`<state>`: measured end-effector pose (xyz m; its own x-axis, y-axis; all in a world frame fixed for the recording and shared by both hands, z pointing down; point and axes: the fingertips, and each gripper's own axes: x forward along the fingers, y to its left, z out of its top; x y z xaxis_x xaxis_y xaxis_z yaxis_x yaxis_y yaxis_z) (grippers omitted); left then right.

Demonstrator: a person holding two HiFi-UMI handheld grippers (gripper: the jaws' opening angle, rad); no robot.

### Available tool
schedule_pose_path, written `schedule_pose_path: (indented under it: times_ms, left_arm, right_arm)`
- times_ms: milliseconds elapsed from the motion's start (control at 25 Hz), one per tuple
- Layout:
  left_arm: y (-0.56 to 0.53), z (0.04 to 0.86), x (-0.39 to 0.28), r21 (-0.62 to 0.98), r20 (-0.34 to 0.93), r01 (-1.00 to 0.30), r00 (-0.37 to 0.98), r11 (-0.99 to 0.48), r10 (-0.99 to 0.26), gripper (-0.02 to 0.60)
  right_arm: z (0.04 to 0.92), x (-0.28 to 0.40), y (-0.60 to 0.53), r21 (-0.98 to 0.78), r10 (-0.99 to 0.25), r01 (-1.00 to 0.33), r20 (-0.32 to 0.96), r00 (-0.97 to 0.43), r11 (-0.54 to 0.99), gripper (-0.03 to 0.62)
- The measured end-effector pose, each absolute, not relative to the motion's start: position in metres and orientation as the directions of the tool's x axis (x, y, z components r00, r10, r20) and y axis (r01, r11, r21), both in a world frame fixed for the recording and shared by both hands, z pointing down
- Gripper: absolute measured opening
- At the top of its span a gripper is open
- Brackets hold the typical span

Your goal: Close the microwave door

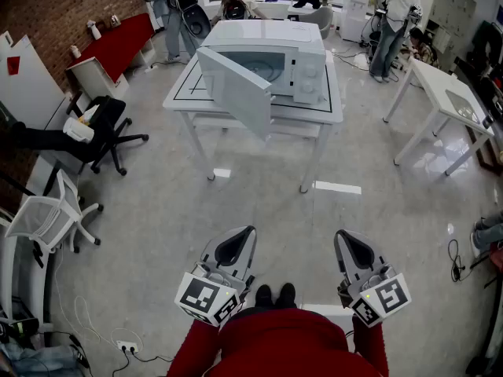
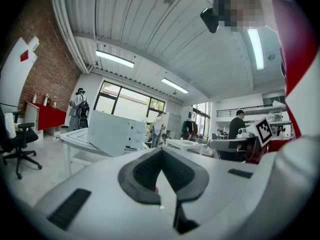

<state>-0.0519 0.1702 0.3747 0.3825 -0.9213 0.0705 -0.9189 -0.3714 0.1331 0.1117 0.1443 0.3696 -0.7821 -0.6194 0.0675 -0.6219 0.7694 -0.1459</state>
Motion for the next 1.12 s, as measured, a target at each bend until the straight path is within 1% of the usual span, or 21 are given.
schedule_pose_path:
  times_ms: [600,1120]
  left_arm:
    - [0.174,0.381,-0.041,0.141,0.091,-0.923,0.373,-0.359,-0.923,0.009]
    - [0.166,0.383,-0.019,0.121,0.11,-0.925,0.373,-0.36,-0.921,0.009]
  right_arm:
    - [0.373,0.123,0.143,-0.147,-0.616,-0.62,0.074,-0.784,0.771,0.014]
    - [0.377,0.137,0.138,-0.172,-0.588,-0.589,0.063,-0.806,0.79,0.015]
